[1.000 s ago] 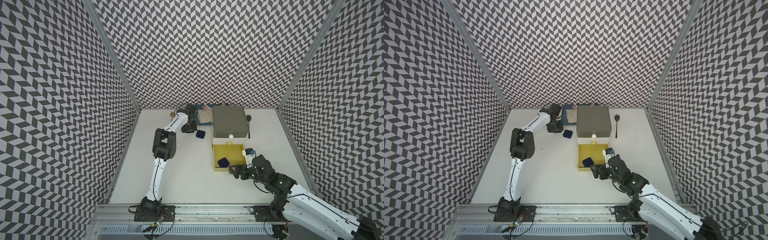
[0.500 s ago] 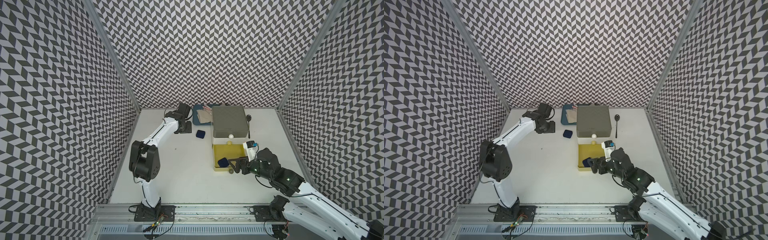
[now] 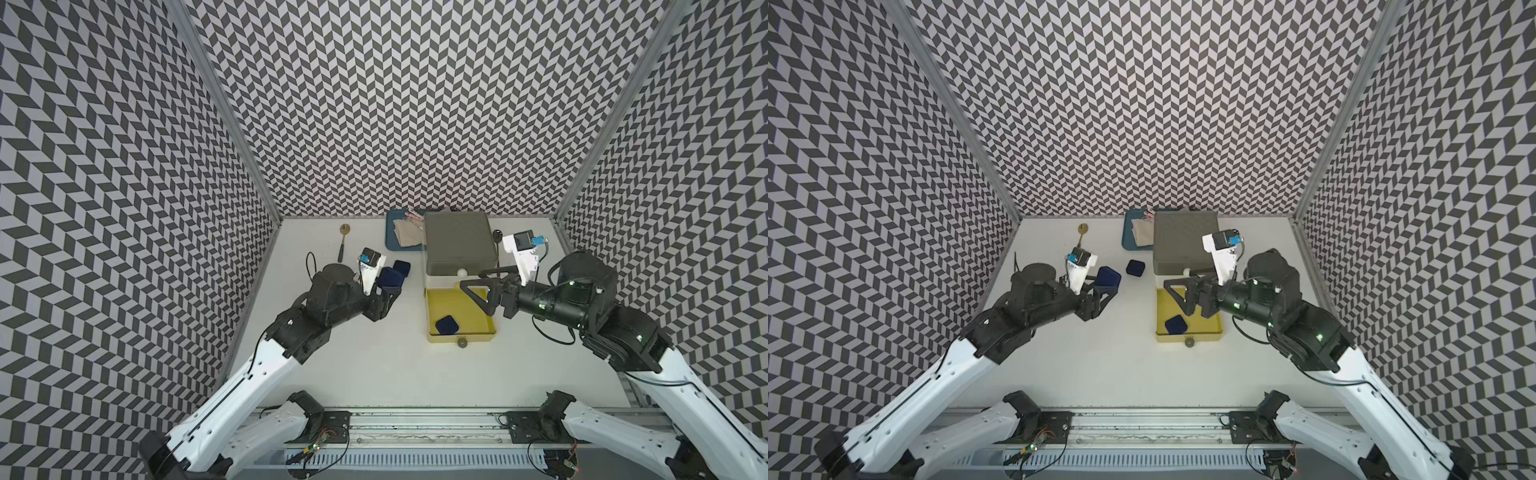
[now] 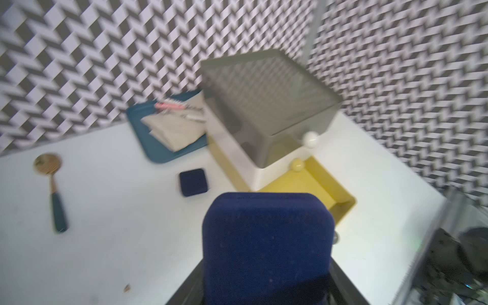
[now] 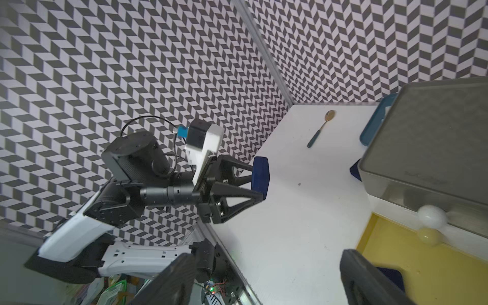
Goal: Place the brooch boxes into the drawer by color
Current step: Pick up the brooch box from the center of the board, then place the brooch box in the drawer.
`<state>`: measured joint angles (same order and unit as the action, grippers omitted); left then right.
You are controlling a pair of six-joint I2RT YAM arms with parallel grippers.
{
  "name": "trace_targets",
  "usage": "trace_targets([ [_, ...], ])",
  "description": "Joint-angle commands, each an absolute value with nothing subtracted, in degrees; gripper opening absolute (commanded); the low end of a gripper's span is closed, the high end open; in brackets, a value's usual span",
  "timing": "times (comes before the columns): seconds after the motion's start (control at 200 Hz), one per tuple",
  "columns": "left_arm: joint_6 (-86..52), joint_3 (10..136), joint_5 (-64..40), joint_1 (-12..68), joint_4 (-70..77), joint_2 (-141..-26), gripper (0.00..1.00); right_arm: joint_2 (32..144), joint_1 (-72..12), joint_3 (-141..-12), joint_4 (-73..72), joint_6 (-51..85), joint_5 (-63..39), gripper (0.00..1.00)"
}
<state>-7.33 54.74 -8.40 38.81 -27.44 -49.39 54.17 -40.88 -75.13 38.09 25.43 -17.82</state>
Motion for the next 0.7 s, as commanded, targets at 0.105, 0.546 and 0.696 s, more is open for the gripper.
trace_targets([
  [0.105,-7.64,53.94,-5.68,46.55,-25.81,-44.91,0.36,58.86,-41.35,-76.26,39.25,25.14,-29.4,0.88],
  [0.546,-4.72,52.0,6.04,58.57,-24.93,-49.91,0.32,69.4,-46.32,-78.74,39.31,24.48,-20.85,0.77],
  [0.696,-5.43,51.93,7.85,60.69,-26.13,-50.95,0.32,69.39,-46.3,-75.76,35.98,25.31,-22.16,0.75],
])
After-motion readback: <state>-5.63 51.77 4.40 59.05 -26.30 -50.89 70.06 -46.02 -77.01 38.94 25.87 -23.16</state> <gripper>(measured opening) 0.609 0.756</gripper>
